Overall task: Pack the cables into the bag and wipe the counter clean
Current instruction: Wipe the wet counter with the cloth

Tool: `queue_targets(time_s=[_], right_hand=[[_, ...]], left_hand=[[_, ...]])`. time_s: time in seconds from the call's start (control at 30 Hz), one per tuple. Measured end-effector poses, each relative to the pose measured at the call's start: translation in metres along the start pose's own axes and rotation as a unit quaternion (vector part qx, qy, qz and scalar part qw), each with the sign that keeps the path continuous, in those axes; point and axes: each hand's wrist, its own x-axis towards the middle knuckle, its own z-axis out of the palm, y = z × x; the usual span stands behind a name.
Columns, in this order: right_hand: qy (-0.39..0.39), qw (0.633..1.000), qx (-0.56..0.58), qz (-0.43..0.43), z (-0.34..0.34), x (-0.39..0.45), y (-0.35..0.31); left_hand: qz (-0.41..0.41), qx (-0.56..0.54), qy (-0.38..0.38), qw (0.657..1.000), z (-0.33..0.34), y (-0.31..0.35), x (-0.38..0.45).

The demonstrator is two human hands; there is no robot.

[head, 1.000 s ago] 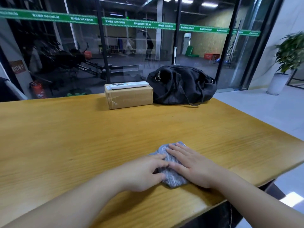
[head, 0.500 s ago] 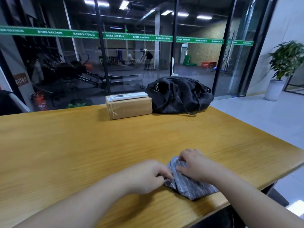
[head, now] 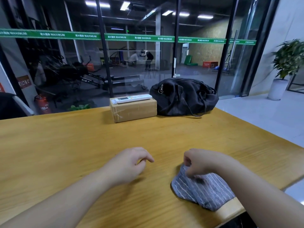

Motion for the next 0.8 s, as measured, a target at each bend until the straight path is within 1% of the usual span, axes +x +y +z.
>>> queue_targets(time_s=[0.13,0.23,0.37,0.47,0.57,0.73,0.8], right_hand=[[0.001,1.0,0.001,-0.021,-0.017,0.008,-0.011],[0.027,0.998,0.017,-0.058,-0.03,0.013,-0.022],[0.069,0.987,0.075,-0.123,-0.045,0.021,-0.043],[0.111,0.973,0.129,-0.156,-0.054,0.034,-0.06],[0.157,0.95,0.21,-0.171,-0.06,0.051,-0.073],[0.223,0.91,0.319,-0.142,-0.069,0.09,-0.086],[0.232,0.899,0.351,-0.125,-0.072,0.108,-0.085]], left_hand=[[0.028,0.068,-0.014,0.997,-0.015,-0.008,-0.003],[0.033,0.105,-0.023,0.994,-0.025,-0.016,-0.005],[0.041,0.131,-0.019,0.99,-0.041,-0.024,-0.003],[0.035,0.139,0.015,0.99,-0.055,-0.029,0.003],[0.027,0.138,0.068,0.988,-0.065,-0.038,0.011],[-0.01,0.095,0.172,0.98,-0.076,-0.06,0.036],[-0.027,0.067,0.204,0.976,-0.077,-0.071,0.049]])
